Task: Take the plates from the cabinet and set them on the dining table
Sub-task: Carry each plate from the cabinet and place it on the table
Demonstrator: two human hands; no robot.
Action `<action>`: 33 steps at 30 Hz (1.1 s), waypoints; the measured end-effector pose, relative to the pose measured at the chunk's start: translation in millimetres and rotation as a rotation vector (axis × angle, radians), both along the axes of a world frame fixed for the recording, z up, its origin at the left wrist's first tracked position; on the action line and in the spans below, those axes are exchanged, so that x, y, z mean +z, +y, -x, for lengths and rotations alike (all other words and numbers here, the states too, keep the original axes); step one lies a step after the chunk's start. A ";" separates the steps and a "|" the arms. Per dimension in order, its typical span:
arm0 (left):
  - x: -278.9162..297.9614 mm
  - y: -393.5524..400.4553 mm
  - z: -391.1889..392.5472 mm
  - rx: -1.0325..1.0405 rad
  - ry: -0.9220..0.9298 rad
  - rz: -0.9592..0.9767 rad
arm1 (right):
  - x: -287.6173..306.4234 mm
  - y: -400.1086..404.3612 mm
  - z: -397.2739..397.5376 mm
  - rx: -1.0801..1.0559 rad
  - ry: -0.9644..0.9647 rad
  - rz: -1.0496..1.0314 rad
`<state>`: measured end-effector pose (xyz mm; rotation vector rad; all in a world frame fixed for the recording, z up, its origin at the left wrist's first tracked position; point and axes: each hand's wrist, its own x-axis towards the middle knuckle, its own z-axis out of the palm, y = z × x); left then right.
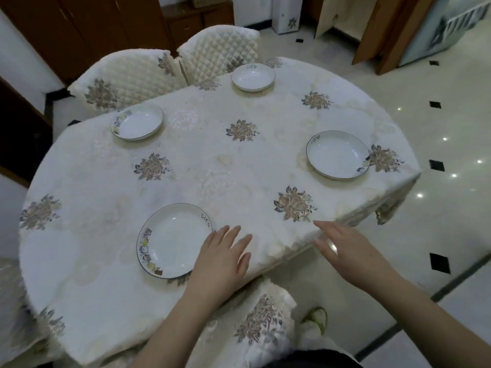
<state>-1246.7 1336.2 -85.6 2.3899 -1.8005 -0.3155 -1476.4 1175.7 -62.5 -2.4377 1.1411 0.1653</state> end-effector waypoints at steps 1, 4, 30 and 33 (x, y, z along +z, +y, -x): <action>0.6 -13.0 8.7 -0.013 -0.024 -0.016 | -5.2 -10.5 7.1 0.027 0.043 0.084; 3.4 -57.7 35.1 -0.027 -0.061 -0.051 | -19.9 -45.7 31.6 0.005 0.072 0.199; 21.3 -449.7 204.3 -0.364 0.042 0.066 | 4.6 -305.7 208.2 -0.415 0.110 0.237; 28.8 -509.4 223.0 -0.447 0.036 0.078 | 19.8 -335.4 232.2 -0.506 0.133 0.248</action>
